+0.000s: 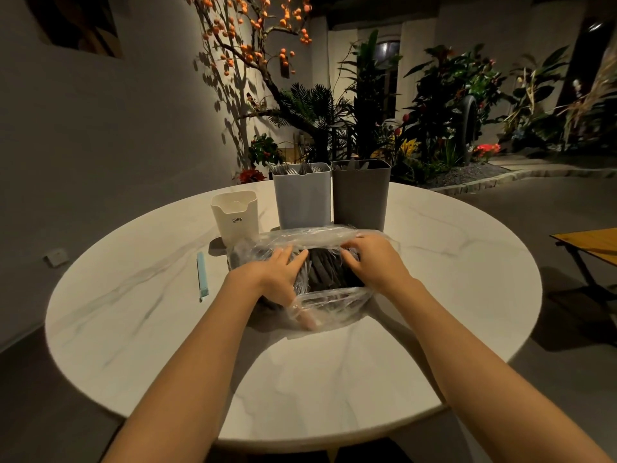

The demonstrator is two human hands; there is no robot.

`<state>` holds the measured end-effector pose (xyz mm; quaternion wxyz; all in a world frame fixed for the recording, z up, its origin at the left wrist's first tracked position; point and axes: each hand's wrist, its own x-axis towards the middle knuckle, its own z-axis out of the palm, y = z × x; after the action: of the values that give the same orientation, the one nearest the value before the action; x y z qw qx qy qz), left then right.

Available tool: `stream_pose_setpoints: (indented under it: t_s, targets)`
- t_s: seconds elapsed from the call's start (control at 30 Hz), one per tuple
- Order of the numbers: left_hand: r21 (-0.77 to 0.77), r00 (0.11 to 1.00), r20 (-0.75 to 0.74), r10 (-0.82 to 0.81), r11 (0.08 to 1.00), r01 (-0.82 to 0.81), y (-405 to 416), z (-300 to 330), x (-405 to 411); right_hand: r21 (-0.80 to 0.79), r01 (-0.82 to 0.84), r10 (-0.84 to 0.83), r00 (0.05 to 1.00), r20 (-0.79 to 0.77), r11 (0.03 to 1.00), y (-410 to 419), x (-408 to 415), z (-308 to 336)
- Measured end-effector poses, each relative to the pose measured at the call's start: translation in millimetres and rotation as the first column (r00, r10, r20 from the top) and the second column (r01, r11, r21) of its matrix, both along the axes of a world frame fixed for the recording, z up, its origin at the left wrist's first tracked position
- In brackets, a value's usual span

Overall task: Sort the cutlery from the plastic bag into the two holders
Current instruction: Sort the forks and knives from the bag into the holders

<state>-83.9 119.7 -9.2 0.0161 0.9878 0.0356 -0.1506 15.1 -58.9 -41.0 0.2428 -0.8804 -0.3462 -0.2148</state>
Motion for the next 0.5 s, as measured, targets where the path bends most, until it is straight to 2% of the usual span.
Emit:
stream_pose_setpoints:
  t_s: [0.07,0.17,0.23,0.33,0.4,0.5]
  targets:
    - [-0.100,0.999,0.048,0.021,0.995,-0.016,0,-3,-1,-0.025,-0.024,0.023,0.999,-0.027,0.999,1,-3,3]
    - [-0.259,0.974,0.203,0.099,0.965,-0.044,-1,-14,4,-0.119,-0.020,-0.006,0.976,-0.218,0.993,9,-13,8]
    - [-0.282,0.944,0.301,0.135,0.958,-0.047,-4,-22,9,-0.164,0.004,-0.049,0.963,-0.266,0.986,18,-19,12]
    - [-0.283,0.917,0.364,0.163,0.957,-0.058,-10,-26,12,-0.238,0.018,-0.085,0.958,-0.275,0.971,26,-24,18]
    - [-0.164,0.905,0.400,0.143,0.983,-0.083,-11,-25,12,-0.260,0.015,-0.097,0.948,-0.303,0.965,27,-23,23]
    - [0.143,0.862,0.507,0.020,0.984,-0.107,-14,-19,10,-0.299,0.009,-0.114,0.935,-0.337,0.954,30,-23,31]
